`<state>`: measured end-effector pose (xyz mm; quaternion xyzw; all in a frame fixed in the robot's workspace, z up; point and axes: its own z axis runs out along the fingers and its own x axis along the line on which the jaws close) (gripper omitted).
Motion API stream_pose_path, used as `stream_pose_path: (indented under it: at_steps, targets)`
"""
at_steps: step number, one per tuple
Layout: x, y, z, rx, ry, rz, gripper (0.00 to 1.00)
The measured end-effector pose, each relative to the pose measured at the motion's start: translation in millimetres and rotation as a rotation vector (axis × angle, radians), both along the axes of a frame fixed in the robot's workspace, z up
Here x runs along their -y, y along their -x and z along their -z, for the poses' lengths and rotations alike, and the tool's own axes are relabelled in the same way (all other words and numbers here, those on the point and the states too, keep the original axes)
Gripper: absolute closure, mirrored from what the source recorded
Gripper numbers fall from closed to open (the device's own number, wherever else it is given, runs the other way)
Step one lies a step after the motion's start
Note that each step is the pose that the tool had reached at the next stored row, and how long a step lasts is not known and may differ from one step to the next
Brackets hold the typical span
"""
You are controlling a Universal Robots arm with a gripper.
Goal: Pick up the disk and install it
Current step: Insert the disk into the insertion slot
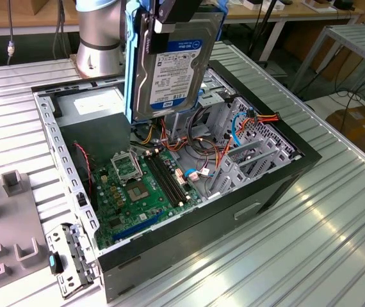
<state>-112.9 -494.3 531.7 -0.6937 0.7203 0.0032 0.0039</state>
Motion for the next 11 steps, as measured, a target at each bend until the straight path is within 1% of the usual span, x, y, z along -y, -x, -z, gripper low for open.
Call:
stream_pose_path:
  at_steps: [11]
  targets:
    - [4.0,-0.6,0.3,0.0,-0.0001,0.0,0.63]
